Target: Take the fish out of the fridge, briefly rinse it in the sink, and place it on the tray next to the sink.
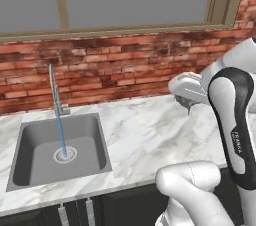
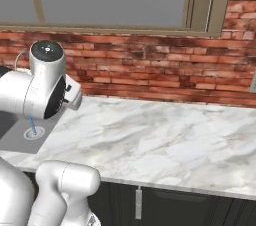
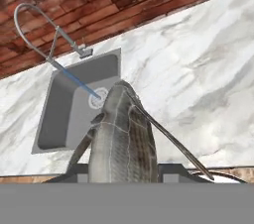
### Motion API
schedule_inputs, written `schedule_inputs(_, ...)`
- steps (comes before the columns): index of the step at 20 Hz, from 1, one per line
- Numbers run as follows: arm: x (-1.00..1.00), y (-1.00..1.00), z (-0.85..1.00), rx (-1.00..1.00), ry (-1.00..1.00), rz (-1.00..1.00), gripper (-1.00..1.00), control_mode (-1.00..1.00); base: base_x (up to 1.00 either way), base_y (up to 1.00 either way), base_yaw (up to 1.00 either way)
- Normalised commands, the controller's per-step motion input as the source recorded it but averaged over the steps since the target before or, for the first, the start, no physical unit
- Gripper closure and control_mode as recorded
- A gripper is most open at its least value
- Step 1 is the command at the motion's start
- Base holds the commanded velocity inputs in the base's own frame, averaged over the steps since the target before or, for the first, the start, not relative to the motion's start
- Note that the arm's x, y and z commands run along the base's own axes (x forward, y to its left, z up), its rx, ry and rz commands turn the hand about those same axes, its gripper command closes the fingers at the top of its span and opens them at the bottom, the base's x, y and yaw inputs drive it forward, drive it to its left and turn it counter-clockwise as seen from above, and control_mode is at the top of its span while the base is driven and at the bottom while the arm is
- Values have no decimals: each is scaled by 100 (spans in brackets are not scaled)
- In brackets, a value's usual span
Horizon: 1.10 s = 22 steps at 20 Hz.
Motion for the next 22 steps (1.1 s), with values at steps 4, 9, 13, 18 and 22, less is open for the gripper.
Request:
schedule_inputs(4, 47, 77, -39, 23, 12, 49, 100, -100, 0, 0, 0)
schedule_inputs(9, 0, 55, -52, 13, 14, 27, 100, -100, 0, 0, 0)
schedule_inputs(13, 0, 68, -59, 7, 8, 13, 100, -100, 0, 0, 0)
schedule_inputs(18, 25, 92, -18, 2, 0, 1, 100, -100, 0, 0, 0)
schedule_inputs(22, 31, 87, -13, 0, 0, 0, 100, -100, 0, 0, 0)
